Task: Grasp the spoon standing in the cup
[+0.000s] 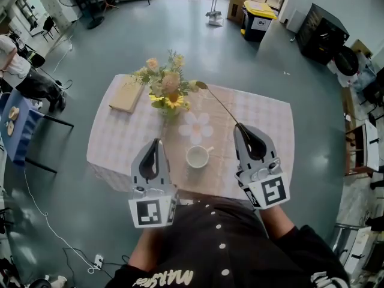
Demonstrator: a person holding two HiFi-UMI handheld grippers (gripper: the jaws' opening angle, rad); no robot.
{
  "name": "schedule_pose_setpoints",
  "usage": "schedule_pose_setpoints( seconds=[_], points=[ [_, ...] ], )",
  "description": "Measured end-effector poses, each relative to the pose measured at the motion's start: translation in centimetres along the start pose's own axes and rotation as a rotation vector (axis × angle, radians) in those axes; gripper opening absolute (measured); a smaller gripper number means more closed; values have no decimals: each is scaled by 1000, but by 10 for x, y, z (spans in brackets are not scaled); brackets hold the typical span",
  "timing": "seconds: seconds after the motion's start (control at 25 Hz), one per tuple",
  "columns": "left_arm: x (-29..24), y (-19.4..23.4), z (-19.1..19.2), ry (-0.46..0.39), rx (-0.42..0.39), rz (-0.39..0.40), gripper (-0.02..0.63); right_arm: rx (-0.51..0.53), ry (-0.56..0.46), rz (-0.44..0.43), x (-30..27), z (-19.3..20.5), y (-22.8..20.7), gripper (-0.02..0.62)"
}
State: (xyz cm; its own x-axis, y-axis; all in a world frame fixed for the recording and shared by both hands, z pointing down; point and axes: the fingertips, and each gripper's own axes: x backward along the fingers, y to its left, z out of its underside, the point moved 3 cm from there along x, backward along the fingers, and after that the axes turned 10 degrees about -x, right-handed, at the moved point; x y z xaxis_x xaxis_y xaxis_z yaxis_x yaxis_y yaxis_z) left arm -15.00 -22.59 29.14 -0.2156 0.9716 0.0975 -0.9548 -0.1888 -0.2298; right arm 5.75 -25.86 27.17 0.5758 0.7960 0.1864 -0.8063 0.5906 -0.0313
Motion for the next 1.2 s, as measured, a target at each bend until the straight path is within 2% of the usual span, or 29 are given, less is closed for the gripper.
schedule_pose_setpoints(
  seconds=[0.72, 1.2],
  points=[
    [3, 33, 1, -5, -20, -73, 18, -6, -58, 170, 23, -8, -41, 5],
    [3, 33, 4, 6, -24, -76, 18, 1, -47, 171, 24, -5, -44, 5]
  ],
)
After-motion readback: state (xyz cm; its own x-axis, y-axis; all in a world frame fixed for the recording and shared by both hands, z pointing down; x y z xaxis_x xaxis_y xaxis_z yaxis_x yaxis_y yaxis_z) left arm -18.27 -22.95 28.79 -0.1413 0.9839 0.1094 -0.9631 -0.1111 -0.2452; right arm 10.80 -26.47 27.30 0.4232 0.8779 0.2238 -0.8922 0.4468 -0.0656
